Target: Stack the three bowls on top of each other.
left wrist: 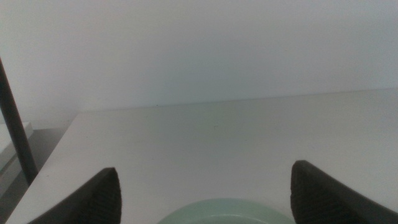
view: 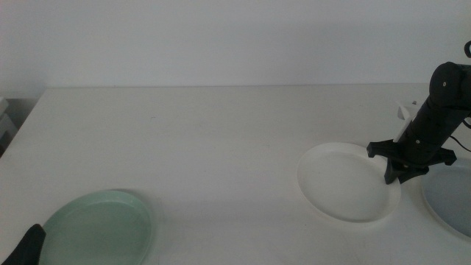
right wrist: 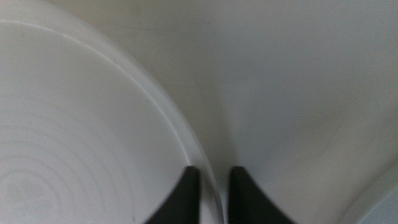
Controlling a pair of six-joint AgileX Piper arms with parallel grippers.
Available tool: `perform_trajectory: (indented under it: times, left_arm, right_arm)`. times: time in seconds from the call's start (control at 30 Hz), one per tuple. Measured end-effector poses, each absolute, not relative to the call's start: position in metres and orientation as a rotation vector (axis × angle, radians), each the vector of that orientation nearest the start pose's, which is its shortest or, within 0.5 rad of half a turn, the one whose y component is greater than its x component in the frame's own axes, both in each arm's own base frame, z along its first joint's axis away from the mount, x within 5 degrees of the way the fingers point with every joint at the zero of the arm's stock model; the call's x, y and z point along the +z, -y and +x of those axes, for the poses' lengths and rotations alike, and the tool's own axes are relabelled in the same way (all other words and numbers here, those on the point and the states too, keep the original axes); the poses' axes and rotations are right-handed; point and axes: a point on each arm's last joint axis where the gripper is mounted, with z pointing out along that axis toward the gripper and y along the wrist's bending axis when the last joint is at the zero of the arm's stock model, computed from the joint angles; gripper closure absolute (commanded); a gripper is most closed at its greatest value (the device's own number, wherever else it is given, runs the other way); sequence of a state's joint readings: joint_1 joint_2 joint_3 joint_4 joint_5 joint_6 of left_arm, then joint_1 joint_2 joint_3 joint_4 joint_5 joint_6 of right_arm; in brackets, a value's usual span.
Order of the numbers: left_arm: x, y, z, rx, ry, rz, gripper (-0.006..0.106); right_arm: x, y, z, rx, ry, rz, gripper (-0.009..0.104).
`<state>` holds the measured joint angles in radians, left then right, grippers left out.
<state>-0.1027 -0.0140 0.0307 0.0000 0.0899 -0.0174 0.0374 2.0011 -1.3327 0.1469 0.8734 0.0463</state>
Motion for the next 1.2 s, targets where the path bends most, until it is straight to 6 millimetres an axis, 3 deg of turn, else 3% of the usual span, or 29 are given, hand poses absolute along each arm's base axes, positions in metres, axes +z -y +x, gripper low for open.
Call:
perform_trajectory:
  times: [0.2, 0.4, 0.53, 0.73, 0.97, 1.2]
  left_arm:
    - [0.195, 0.006, 0.056, -0.094, -1.590, 0.068, -0.004]
    - [0.195, 0.006, 0.056, -0.094, -1.590, 0.068, -0.004]
    - [0.195, 0.006, 0.056, -0.094, -1.590, 0.068, -0.004]
    - [0.195, 0.006, 0.056, -0.094, -1.590, 0.068, -0.004]
    - [0.195, 0.006, 0.056, -0.094, -1.590, 0.068, -0.004]
    - [0.195, 0.006, 0.056, -0.094, -1.590, 0.068, -0.004]
  right_arm:
    - [0.160, -0.027, 0.384, 0.167, -3.013, 0.112, 0.096]
    - [0.208, -0.045, 0.375, 0.221, -2.887, 0.059, 0.096]
    - [0.239, -0.068, 0.374, 0.287, -2.798, 0.001, 0.096]
    - [0.255, -0.118, 0.376, 0.378, -2.743, -0.120, 0.096]
    - [0.236, -0.172, 0.381, 0.439, -2.772, -0.239, 0.096]
    - [0.198, -0.184, 0.388, 0.420, -2.858, -0.259, 0.096]
